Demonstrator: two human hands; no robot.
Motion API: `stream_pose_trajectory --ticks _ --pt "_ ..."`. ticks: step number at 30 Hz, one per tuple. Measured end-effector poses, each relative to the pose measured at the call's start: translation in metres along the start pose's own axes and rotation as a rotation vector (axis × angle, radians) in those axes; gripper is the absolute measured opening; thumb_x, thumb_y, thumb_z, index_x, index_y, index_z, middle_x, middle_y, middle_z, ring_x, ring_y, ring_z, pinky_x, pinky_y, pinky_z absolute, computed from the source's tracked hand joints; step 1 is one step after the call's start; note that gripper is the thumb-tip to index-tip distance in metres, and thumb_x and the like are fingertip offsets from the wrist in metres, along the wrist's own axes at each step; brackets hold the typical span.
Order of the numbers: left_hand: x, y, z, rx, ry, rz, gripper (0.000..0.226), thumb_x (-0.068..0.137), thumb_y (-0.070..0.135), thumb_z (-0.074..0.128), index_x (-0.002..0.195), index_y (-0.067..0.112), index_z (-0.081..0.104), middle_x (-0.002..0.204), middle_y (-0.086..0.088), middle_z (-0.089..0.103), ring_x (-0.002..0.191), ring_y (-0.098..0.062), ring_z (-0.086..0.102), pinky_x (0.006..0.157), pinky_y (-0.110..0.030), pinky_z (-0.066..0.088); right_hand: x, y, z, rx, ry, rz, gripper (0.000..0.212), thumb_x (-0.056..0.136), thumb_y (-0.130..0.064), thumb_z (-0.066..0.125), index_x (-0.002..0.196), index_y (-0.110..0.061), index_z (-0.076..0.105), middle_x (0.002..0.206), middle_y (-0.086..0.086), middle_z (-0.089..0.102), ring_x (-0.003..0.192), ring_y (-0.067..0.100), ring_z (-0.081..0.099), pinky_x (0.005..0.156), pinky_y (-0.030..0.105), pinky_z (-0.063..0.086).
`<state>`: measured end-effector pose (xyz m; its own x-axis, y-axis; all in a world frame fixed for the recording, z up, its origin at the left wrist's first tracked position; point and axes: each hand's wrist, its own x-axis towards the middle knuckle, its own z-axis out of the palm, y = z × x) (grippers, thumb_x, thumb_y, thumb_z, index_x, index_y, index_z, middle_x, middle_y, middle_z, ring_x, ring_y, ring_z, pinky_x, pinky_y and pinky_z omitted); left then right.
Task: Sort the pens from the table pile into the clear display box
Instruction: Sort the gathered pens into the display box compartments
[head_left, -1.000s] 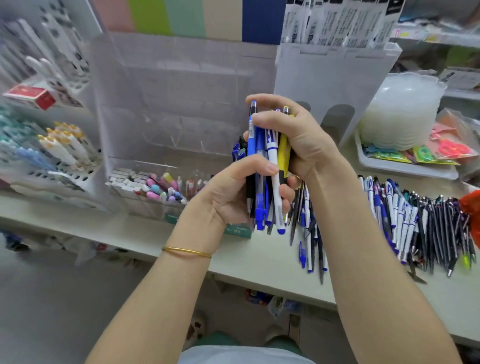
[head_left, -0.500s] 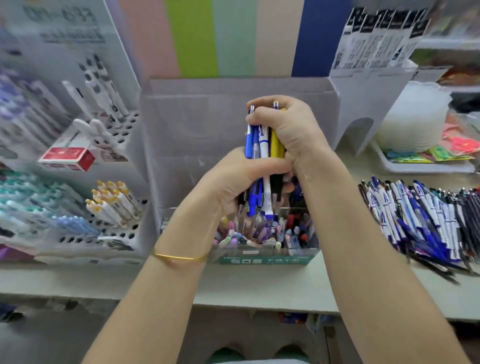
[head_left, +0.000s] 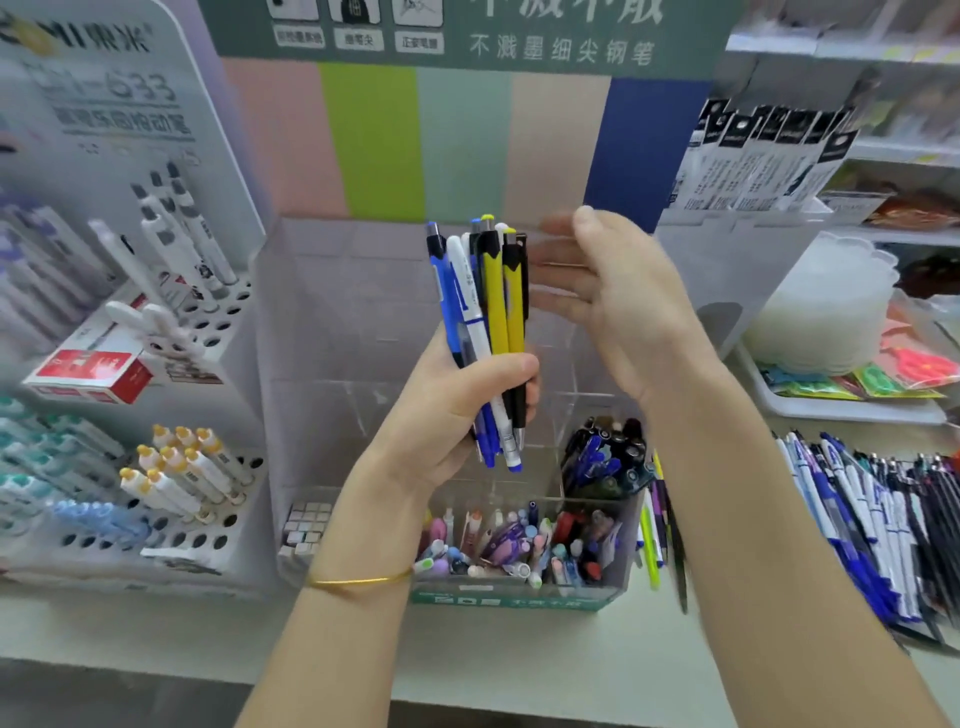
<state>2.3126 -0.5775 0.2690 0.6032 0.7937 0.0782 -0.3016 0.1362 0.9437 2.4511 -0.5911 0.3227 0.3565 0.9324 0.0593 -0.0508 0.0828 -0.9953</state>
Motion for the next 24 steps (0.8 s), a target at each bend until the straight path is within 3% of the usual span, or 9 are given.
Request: stream_pose_trajectory --ticks 3,7,10,13,17,20,24 --pt "-0.001 0.002 0.000 0.050 0.070 0.037 0.033 0.075 0.007 0.062 0.107 0.008 0.054 0.073 -0.005 0.059 0.064 -0.016 0.059 0.061 -0.028 0.051 -0.013 -0.005 0.003 -0.176 -0.023 -0.117 0.023 0.096 -0.032 0.055 0.100 -0.010 0.059 0.083 0.003 0.060 0.065 0.014 0.057 0.057 0.027 0.049" --pt "0.000 0.005 0.002 0.061 0.085 0.091 0.047 0.078 0.007 0.064 0.122 0.007 0.051 0.082 0.002 0.067 0.078 -0.013 0.066 0.068 -0.025 0.052 -0.022 -0.005 0.018 -0.390 -0.051 -0.241 0.035 0.076 -0.035 0.077 0.094 -0.022 0.049 0.076 -0.007 0.057 0.061 0.008 0.053 0.053 0.024 0.046" --pt "0.000 0.009 0.000 0.045 0.074 0.096 0.043 0.085 -0.001 0.065 0.124 0.004 0.049 0.079 0.005 0.067 0.074 -0.011 0.066 0.066 -0.023 0.051 -0.019 -0.005 0.020 -0.403 -0.040 -0.271 0.030 0.081 -0.027 0.074 0.096 -0.021 0.049 0.076 -0.008 0.056 0.064 0.008 0.054 0.052 0.019 0.044" --pt "-0.001 0.013 -0.002 0.063 0.070 0.080 0.054 0.079 0.014 0.067 0.129 0.004 0.048 0.081 0.005 0.068 0.073 -0.010 0.066 0.063 -0.023 0.051 -0.015 -0.002 0.021 -0.464 -0.021 -0.282 0.025 0.086 -0.025 0.069 0.101 -0.018 0.050 0.081 -0.009 0.058 0.075 0.010 0.058 0.061 0.023 0.050" --pt "-0.003 0.017 -0.004 0.026 0.056 0.026 0.058 0.074 0.024 0.067 0.129 0.012 0.052 0.093 0.001 0.071 0.084 -0.013 0.069 0.068 -0.026 0.054 -0.011 0.001 0.027 -0.509 0.053 -0.344 0.014 0.089 -0.010 0.058 0.097 -0.013 0.046 0.071 -0.010 0.050 0.062 -0.001 0.049 0.058 0.010 0.041" --pt "-0.003 0.019 -0.006 -0.048 0.054 -0.002 0.044 0.077 0.021 0.061 0.120 0.013 0.057 0.087 0.003 0.072 0.079 -0.011 0.069 0.066 -0.025 0.055 -0.007 0.003 0.027 -0.443 0.058 -0.322 0.011 0.091 -0.008 0.054 0.097 -0.014 0.047 0.074 -0.006 0.051 0.065 0.000 0.048 0.059 0.013 0.042" --pt "0.000 0.019 -0.013 -0.077 0.075 -0.013 0.024 0.091 0.007 0.053 0.112 0.017 0.059 0.086 0.001 0.072 0.076 -0.011 0.069 0.064 -0.027 0.057 -0.009 0.003 0.024 -0.190 -0.054 -0.161 0.008 0.096 -0.011 0.051 0.098 -0.019 0.049 0.083 0.008 0.054 0.069 0.009 0.055 0.055 0.024 0.050"
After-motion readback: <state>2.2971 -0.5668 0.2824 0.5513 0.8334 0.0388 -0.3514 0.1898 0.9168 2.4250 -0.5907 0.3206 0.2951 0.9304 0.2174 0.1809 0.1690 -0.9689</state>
